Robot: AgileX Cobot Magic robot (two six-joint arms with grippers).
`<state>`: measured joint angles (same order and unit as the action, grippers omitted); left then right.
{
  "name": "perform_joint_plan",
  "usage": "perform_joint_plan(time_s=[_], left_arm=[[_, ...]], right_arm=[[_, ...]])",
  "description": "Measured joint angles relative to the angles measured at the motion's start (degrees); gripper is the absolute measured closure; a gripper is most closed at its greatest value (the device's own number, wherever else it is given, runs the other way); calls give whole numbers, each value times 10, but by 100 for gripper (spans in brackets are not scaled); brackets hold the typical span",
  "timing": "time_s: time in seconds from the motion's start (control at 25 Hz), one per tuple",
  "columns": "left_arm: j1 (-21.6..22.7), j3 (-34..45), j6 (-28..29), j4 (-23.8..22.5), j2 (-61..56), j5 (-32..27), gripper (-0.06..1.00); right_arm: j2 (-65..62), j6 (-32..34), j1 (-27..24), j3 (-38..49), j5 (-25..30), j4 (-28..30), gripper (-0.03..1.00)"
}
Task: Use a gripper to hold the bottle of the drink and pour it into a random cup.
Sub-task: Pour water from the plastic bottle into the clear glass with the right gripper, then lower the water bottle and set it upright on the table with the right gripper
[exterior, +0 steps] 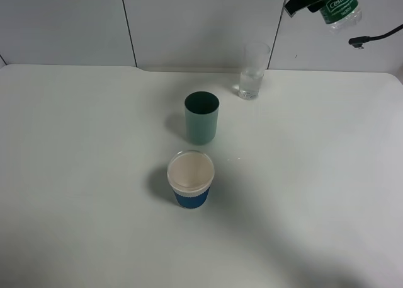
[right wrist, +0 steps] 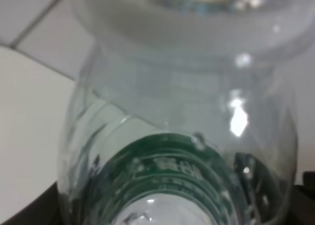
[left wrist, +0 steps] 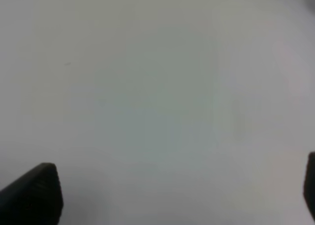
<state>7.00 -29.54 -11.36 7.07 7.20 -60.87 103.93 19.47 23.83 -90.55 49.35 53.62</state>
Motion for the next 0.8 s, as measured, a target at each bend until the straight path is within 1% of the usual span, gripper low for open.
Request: perform_joint_plan(time_s=[0.12, 0.24, 0.48, 0.64, 0.8], left_arm=[[0, 0, 0, 0, 0, 0, -5], [0, 0, 0, 0, 0, 0, -5], [0, 0, 0, 0, 0, 0, -5], [0, 0, 0, 0, 0, 0, -5], [0, 0, 0, 0, 0, 0, -5]], right_arm=[[-10, 6, -5, 9, -24, -21, 41], [-34, 22, -19, 49, -63, -43, 41], [-110, 57, -55, 177, -136, -75, 41], [-163, 68, -87, 263, -198, -99, 41], [-208, 67, -119, 355, -285, -119, 41]])
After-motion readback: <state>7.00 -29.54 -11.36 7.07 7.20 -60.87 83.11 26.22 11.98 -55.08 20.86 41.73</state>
